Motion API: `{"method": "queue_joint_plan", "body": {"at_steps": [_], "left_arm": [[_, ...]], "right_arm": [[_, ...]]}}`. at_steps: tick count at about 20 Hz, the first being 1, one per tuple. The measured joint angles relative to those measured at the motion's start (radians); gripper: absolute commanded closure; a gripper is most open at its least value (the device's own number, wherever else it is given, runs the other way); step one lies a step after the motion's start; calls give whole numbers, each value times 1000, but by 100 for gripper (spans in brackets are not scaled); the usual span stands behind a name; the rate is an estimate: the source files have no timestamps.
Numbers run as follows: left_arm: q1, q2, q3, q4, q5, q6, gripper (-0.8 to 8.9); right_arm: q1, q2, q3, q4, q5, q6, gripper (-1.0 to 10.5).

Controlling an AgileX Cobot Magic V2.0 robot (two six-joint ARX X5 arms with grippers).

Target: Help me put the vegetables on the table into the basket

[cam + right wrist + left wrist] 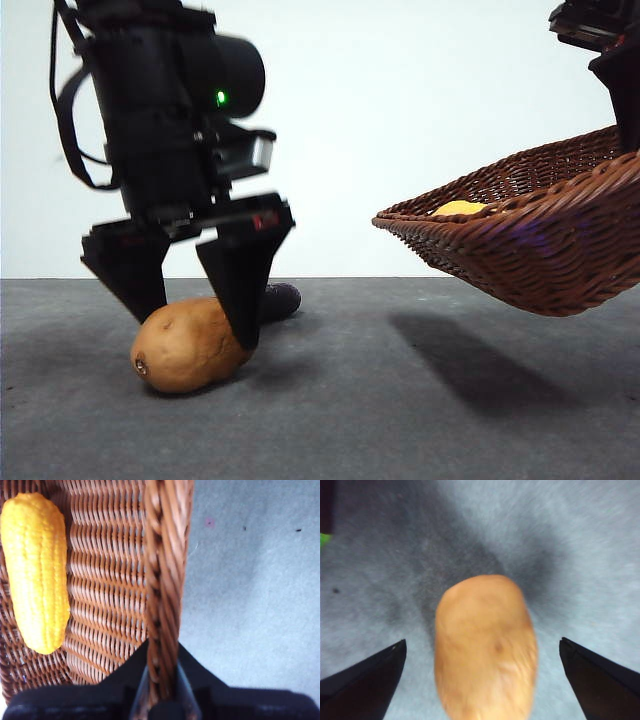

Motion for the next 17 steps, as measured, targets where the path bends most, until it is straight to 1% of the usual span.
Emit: {"method": "queue_joint_plan", "body": {"at_steps": [1, 4, 5, 9, 11, 14, 17], "left_arm": [[0, 17, 0, 0, 0, 0, 379], [0, 39, -1, 0, -8, 0, 799], [0, 38, -1, 2, -8, 0, 822], [0, 28, -1, -5, -1, 0, 822], [0, -11, 0, -23, 30, -1, 822], [-3, -125, 3, -19, 158, -51, 822], [-43, -251, 8, 60, 321, -136, 822]], "right_arm": [[0, 0, 0, -2, 0, -4, 963], [0, 0, 0, -4, 0, -10, 962], [0, 0, 0, -4, 0, -10, 963], [0, 0, 0, -5, 0, -11, 963], [0, 0, 0, -5, 0, -10, 962], [0, 0, 0, -5, 0, -10, 963], [1, 0, 0, -4, 0, -7, 963]]}}
